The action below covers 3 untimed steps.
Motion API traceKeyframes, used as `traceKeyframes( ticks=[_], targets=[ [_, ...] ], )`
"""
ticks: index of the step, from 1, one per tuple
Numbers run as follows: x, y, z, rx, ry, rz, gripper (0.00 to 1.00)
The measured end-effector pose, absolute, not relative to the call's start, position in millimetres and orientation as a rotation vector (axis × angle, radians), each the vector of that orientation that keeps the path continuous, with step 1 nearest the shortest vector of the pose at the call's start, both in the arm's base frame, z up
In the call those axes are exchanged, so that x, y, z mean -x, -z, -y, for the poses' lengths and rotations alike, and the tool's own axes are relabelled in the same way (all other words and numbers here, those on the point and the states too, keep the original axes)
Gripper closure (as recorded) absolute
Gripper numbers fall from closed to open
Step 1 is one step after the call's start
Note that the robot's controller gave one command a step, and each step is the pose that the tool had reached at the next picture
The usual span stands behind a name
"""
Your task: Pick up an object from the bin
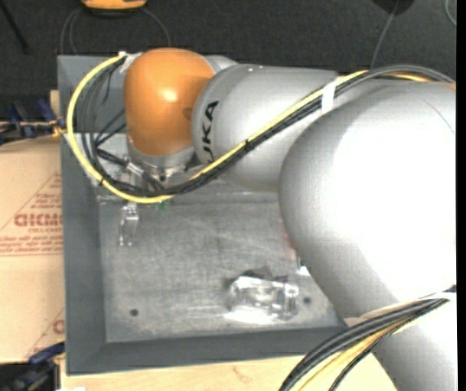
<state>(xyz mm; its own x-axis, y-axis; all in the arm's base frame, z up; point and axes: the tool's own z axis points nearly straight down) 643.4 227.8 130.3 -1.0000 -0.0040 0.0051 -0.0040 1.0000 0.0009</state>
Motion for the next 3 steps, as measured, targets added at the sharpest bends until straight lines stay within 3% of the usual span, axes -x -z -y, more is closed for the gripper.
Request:
traceKeyframes(
  ticks=[1, 2, 3],
  targets=[
    [-654.1, -77.7, -188.8, -0.831, -0.001, 3.034, 0.00],
    [-625.3, -106.4, -136.6, -0.618, 0.000, 3.084, 0.00],
    [-622.0, -94.4, -75.0, -0.416, -0.001, 3.116, 0.00]
  ],
)
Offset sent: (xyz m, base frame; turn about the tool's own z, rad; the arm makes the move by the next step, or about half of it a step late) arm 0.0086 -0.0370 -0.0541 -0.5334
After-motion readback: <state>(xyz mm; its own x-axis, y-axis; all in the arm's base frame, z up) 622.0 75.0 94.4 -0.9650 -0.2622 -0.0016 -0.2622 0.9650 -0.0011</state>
